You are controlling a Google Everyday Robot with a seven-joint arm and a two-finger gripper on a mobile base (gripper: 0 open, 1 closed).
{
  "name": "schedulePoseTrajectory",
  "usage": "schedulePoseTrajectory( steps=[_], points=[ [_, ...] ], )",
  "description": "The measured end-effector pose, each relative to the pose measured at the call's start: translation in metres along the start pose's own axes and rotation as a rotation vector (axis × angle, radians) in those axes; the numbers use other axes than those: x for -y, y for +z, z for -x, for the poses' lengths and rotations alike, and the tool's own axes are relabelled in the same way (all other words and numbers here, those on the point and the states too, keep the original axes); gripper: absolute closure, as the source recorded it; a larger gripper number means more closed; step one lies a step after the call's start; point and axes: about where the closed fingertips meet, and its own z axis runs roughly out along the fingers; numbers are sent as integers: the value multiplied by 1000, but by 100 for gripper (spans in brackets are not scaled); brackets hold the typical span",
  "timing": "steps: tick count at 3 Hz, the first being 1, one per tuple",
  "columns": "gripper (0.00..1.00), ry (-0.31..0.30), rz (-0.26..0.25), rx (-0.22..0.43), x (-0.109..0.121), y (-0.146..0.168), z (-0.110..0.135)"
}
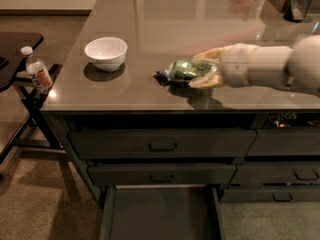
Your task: Pick green can from bottom drawer and place on counter
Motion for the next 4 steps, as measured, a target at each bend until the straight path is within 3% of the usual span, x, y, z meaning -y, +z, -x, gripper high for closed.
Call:
schedulePoseTrajectory(
  steps=[1, 2, 3, 4],
  points=[
    [100, 43, 35, -9, 4, 25, -20],
    [100, 73, 37, -43, 9, 30, -42],
    [100, 79, 37, -50, 12, 29, -45],
    [82, 79, 37, -50, 12, 29, -45]
  ],
)
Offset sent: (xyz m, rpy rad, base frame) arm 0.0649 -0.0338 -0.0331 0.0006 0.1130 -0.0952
